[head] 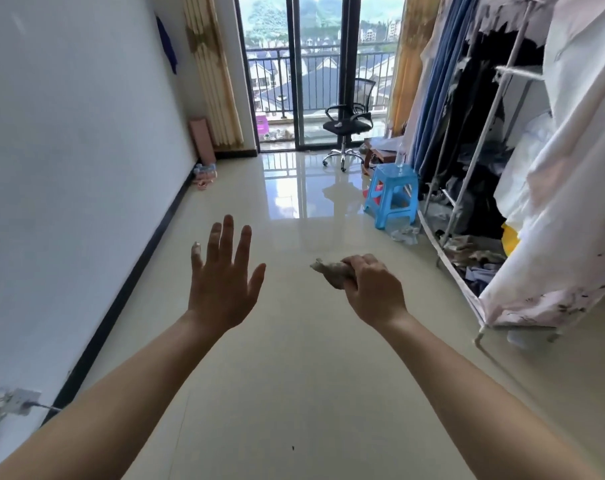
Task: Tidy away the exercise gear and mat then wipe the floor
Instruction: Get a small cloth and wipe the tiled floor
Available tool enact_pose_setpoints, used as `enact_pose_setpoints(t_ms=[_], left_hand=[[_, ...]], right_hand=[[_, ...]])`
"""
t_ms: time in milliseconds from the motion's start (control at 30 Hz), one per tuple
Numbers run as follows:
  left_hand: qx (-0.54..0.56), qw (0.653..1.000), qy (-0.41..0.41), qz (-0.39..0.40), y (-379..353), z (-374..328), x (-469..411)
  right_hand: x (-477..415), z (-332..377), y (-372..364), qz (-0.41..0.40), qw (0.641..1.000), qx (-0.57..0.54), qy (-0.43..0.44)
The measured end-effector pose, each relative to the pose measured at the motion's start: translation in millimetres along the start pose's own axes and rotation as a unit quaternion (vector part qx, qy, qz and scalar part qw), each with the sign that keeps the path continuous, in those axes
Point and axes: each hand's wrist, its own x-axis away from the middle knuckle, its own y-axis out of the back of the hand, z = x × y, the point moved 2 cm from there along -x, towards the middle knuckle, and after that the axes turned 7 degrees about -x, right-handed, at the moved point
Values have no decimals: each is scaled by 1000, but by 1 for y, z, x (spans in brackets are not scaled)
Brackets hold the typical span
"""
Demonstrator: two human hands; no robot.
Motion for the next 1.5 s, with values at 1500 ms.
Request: enact_pose_setpoints(t_ms=[1500], left_hand=[[-41,691,613,381,-610,11,-355]], right_hand=[[-663,-171,-655,573,753,1,322]])
